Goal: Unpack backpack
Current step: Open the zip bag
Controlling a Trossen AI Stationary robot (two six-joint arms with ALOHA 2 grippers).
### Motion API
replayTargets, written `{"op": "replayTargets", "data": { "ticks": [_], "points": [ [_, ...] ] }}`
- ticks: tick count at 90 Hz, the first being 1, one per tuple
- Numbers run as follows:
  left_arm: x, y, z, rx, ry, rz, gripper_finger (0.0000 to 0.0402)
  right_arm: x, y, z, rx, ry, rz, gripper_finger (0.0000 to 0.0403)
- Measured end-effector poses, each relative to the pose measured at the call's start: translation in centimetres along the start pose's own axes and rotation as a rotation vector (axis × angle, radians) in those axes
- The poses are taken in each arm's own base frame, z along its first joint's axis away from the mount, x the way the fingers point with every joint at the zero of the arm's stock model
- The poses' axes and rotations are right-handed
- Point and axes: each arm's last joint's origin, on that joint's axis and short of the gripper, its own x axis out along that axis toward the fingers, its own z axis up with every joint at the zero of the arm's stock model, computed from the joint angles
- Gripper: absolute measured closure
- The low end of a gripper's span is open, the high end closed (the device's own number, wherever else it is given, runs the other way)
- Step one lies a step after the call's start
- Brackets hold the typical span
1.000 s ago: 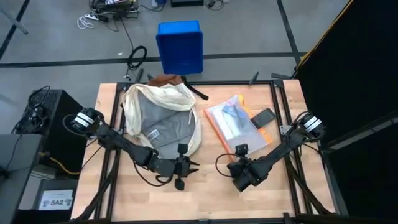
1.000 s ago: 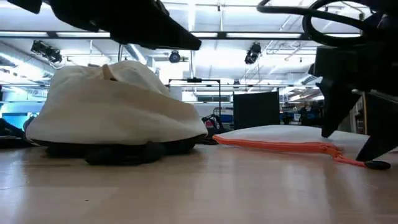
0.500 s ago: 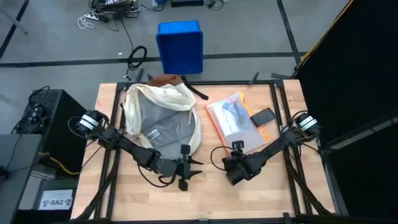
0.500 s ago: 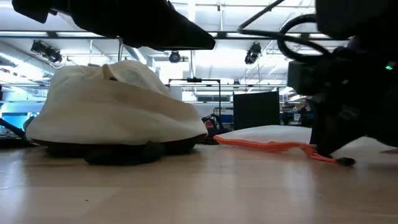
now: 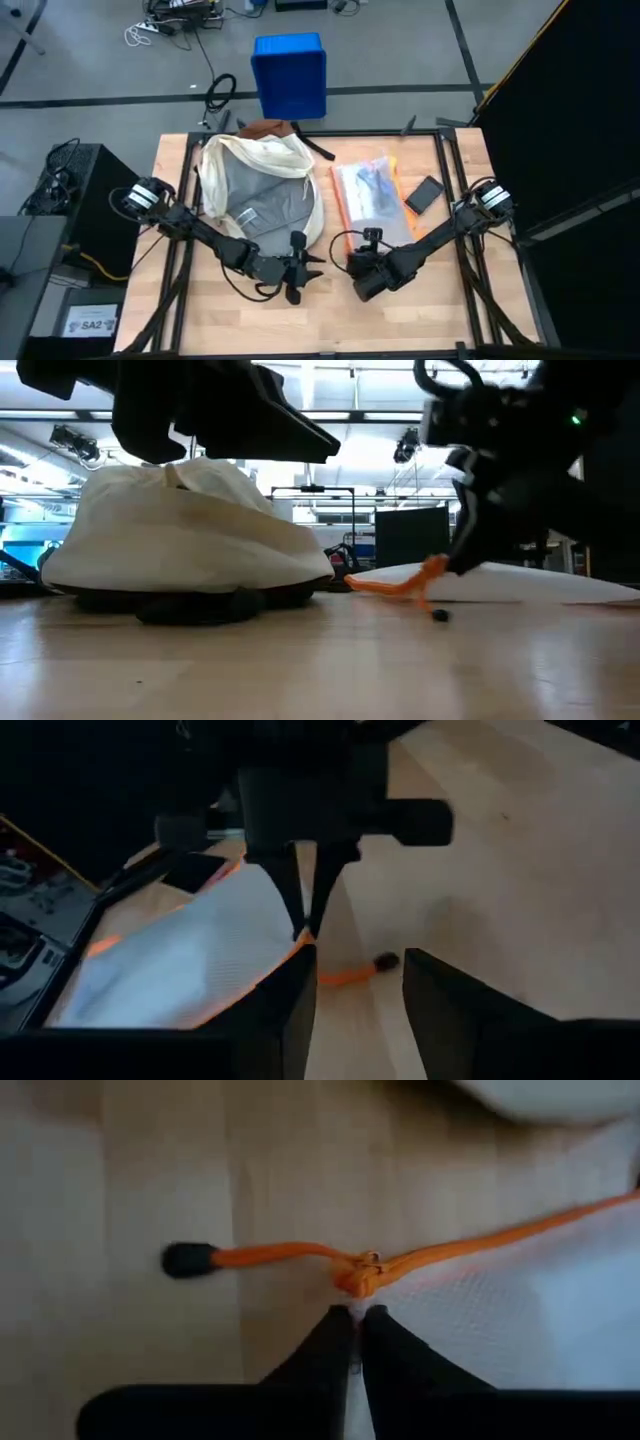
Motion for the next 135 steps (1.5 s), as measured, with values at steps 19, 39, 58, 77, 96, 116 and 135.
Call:
{"op": "replayTargets", "data": {
  "ticks": [19, 39, 58, 77, 96, 116, 135],
  "points": [
    [2.0, 0.1, -1.3, -0.362, 0.058, 0.067, 0.0280, -0.9, 0.0, 1.8, 0.043, -0.073, 0.004, 0.0403],
    [3.6, 0.1, -3.4, -0.455, 0.129, 0.023, 0.0276, -1.0, 0.1, 2.1, 0.040, -0.097, 0.011, 0.0403],
    [4.4, 0.9, -4.1, -0.510, 0.137, 0.015, 0.0258, -1.0, 0.1, 2.3, 0.039, -0.116, 0.018, 0.0403],
    [4.8, 1.6, -4.4, -0.561, 0.148, -0.010, 0.0238, -1.0, 0.2, 2.7, 0.034, -0.149, 0.026, 0.0403],
    [4.8, 1.6, -4.6, -0.580, 0.161, -0.022, 0.0222, -1.0, 0.2, 2.8, 0.039, -0.156, 0.020, 0.0403],
    [4.8, 1.5, -4.9, -0.607, 0.199, -0.019, 0.0218, -1.1, 0.2, 3.0, 0.048, -0.169, 0.022, 0.0403],
    [5.8, 0.8, -6.0, -0.620, 0.219, -0.020, 0.0217, -1.7, 0.1, 4.0, 0.055, -0.194, 0.031, 0.0403]
  ]
}}
